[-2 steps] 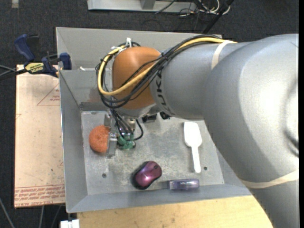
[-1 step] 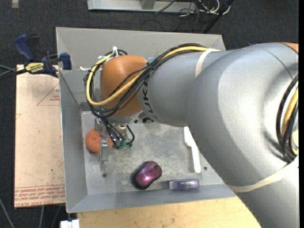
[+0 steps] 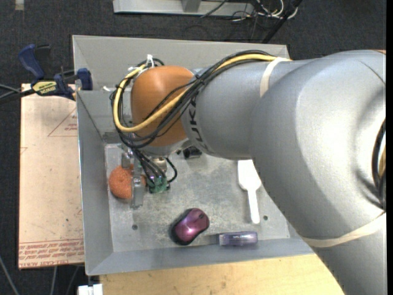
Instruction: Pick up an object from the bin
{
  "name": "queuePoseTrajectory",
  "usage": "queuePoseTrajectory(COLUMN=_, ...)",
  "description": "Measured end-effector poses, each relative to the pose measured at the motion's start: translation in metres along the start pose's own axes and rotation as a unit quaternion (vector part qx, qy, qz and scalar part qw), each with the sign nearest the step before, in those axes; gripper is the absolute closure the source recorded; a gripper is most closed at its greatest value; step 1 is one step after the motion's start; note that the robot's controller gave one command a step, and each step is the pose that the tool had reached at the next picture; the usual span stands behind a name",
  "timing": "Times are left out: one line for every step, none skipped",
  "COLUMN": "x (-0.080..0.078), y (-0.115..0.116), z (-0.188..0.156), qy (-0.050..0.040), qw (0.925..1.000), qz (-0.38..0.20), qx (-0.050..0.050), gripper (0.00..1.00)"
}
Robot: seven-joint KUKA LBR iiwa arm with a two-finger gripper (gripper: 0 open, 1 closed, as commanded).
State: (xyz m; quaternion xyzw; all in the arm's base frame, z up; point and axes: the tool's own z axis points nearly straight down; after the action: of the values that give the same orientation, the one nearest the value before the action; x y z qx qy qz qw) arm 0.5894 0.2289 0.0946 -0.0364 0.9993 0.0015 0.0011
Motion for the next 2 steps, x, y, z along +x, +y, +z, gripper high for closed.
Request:
queuePoseTrajectory(x=-0.001, y=0.000, z=0.002, qy=-0.0015, qw=0.9999, qz=0.014, qx=-0.001, gripper=0.00)
queuePoseTrajectory(x=-0.001, y=0.014, z=0.017, qy=-0.0088, qw=0.9772, qz=-0.212, qx=0.000, gripper=1.00)
